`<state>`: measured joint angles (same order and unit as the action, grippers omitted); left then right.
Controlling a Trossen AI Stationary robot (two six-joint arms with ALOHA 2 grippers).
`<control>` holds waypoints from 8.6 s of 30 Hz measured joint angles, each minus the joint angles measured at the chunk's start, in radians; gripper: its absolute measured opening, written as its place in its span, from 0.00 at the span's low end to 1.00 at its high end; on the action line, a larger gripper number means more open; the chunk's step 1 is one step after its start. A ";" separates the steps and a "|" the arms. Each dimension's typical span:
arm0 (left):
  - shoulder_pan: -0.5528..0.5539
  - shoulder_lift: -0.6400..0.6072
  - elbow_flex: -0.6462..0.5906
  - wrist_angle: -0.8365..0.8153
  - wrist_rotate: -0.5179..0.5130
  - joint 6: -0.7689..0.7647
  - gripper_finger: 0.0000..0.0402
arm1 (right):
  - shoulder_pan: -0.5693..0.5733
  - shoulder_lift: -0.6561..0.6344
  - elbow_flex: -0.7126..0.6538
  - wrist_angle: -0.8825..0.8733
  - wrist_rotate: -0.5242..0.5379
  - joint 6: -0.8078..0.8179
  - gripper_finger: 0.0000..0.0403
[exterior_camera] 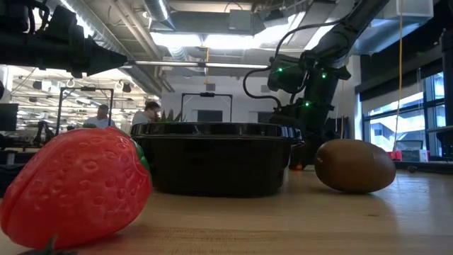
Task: Pick and placing Produce into tupperware
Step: Put the red strawberry into the black bin, then put the blueberry into the black bin
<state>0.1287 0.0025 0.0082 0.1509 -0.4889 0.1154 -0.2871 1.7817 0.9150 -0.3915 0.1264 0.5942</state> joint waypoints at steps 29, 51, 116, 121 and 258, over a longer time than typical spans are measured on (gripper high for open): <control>0.000 0.000 0.000 0.000 0.000 0.000 0.43 | 0.460 0.013 0.454 -0.104 -0.045 -0.084 0.32; 0.000 0.000 0.000 0.000 0.000 -0.002 0.43 | 0.468 0.174 0.450 -0.106 -0.027 -0.077 0.34; 0.000 0.000 0.000 0.000 0.000 0.000 0.43 | 0.426 -0.340 -0.232 -0.781 0.369 1.339 0.82; 0.000 0.000 0.000 0.000 0.000 0.000 0.43 | 0.374 -0.340 -0.232 -0.768 0.370 1.339 0.82; 0.000 0.000 0.000 -0.046 0.000 0.001 0.43 | 0.098 -0.336 -0.458 -0.419 0.436 1.491 0.31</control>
<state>0.1287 0.0025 0.0082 0.1047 -0.4885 0.1162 -0.1890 1.4456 0.4568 -0.8108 0.5629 2.0850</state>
